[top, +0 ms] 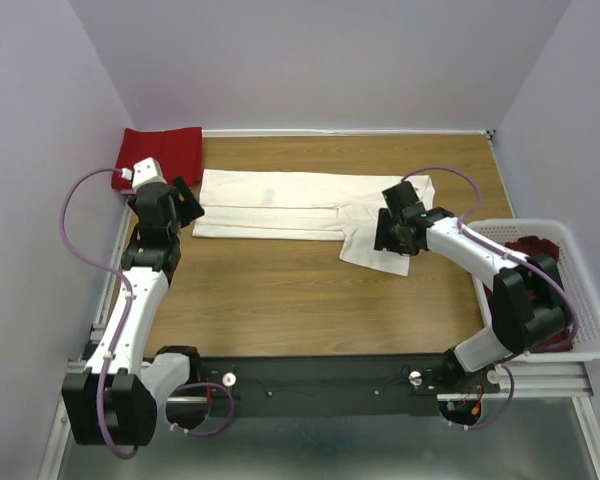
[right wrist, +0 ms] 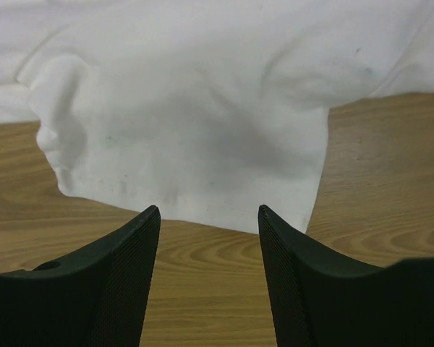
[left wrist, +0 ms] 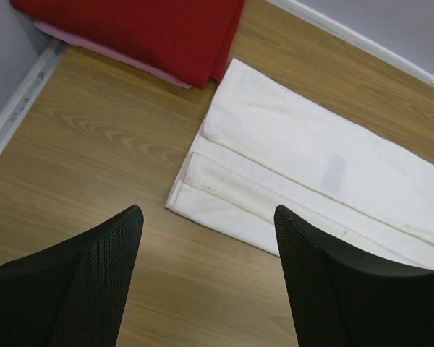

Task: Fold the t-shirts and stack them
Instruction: Fold the tshirt

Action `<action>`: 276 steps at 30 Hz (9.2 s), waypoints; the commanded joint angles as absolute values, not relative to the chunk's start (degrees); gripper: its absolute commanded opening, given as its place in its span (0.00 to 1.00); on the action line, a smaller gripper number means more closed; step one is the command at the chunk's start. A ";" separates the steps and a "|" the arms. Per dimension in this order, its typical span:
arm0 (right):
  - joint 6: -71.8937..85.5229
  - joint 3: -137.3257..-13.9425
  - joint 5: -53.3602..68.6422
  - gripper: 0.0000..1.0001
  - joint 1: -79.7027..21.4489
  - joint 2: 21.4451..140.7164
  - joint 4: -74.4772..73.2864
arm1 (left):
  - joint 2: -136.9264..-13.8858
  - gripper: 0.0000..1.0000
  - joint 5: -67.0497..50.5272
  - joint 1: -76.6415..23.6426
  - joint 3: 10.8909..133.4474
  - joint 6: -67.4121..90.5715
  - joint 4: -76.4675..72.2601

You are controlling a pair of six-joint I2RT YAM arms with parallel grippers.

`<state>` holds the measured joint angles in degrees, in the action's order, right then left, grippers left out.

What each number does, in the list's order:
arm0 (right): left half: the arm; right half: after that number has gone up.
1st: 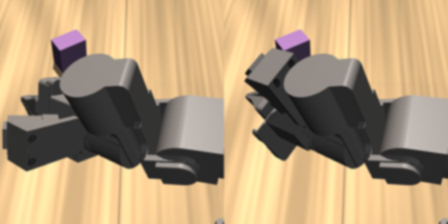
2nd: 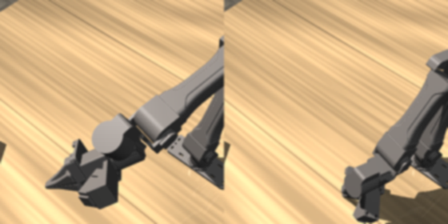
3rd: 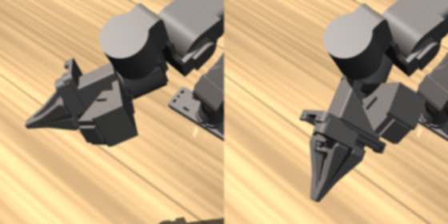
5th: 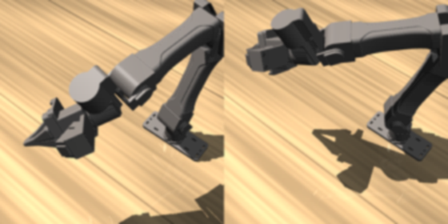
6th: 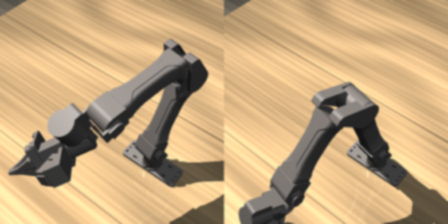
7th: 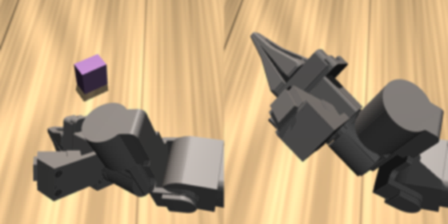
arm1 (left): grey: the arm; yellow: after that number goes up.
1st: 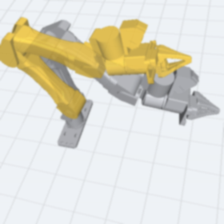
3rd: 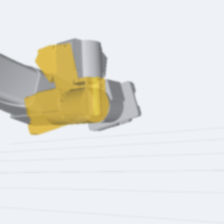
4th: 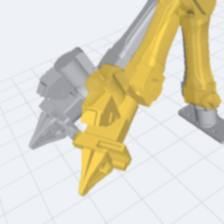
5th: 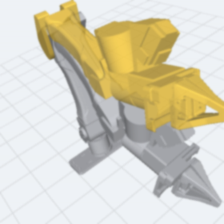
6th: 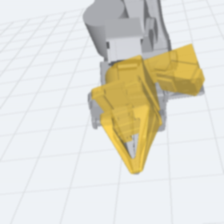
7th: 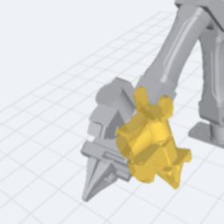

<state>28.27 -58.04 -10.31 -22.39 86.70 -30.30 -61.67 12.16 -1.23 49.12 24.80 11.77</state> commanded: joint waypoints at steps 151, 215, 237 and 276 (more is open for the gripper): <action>9.67 -62.14 -19.25 0.97 -30.41 84.81 -21.27 | -101.95 0.79 4.39 -3.08 53.35 67.50 -8.26; 29.09 -54.93 -21.62 0.52 -2.55 99.23 -15.03 | -106.09 0.78 7.38 2.37 62.41 22.76 18.90; 25.03 -64.68 3.19 0.53 -5.53 90.61 -16.88 | -77.55 0.83 14.42 2.90 52.39 22.59 16.10; 53.26 -58.54 11.44 0.10 -11.60 107.76 13.98 | -68.91 0.82 2.37 -3.43 41.66 17.31 -1.05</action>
